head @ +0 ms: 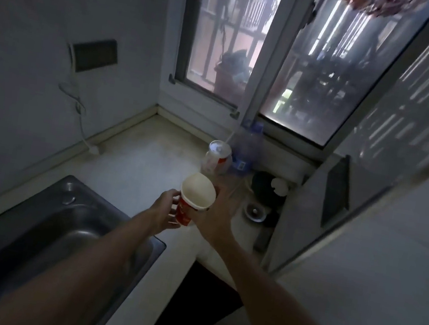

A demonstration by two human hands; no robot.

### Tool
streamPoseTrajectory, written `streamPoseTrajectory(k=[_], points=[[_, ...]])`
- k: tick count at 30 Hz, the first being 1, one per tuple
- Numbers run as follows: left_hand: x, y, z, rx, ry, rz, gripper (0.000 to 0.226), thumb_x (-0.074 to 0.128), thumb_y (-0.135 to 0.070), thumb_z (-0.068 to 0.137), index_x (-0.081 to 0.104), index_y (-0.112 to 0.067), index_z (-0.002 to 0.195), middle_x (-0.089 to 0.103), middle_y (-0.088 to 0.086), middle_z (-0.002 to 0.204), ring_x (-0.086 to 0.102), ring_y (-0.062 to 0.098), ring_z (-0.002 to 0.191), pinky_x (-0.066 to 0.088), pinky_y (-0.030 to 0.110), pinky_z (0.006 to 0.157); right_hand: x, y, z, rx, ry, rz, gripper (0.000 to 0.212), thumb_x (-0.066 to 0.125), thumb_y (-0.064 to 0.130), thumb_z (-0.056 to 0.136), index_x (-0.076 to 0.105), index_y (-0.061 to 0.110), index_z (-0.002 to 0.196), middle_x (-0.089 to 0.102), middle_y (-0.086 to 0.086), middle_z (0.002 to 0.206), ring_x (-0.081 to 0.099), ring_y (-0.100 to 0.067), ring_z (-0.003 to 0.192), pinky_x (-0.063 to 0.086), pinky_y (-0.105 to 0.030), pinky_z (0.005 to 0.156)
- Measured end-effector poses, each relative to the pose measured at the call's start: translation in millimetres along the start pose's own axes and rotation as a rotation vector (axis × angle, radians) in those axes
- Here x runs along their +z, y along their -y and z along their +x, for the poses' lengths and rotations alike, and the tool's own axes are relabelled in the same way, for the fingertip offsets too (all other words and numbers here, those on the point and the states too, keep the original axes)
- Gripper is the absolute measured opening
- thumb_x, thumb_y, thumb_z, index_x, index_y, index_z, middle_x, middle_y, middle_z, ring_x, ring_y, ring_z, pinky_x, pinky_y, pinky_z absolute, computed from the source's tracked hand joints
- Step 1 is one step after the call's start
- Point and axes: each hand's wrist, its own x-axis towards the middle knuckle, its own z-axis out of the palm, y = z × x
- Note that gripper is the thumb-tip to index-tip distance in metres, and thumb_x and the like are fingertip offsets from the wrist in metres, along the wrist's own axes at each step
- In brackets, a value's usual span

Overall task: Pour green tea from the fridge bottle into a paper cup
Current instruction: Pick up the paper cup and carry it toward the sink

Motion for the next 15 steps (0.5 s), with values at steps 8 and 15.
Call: streamPoseTrajectory(k=[8, 15], points=[[-12, -2, 53, -0.088, -0.027, 0.037, 0.037, 0.034, -0.03, 0.098, 0.056, -0.005, 0.113, 0.054, 0.016, 0.083, 0.057, 0.026, 0.064, 0.043, 0.03, 0.058, 32, -45, 28, 0.116, -0.045, -0.008, 0.078, 0.092, 0.02, 0.059, 0.041, 0.015, 0.118, 0.056, 0.003, 0.11, 0.061, -0.001, 0.09, 0.052, -0.014, 0.069], [-21, 2, 90, -0.059, -0.128, 0.081, 0.031, 0.056, -0.012, 0.09, 0.06, 0.004, 0.117, 0.056, 0.025, 0.123, 0.061, 0.042, 0.101, 0.057, 0.041, 0.069, 48, -76, 34, 0.169, -0.051, -0.01, 0.082, 0.093, 0.017, 0.058, 0.038, 0.013, 0.118, 0.051, 0.009, 0.105, 0.059, 0.0, 0.09, 0.049, -0.007, 0.064]])
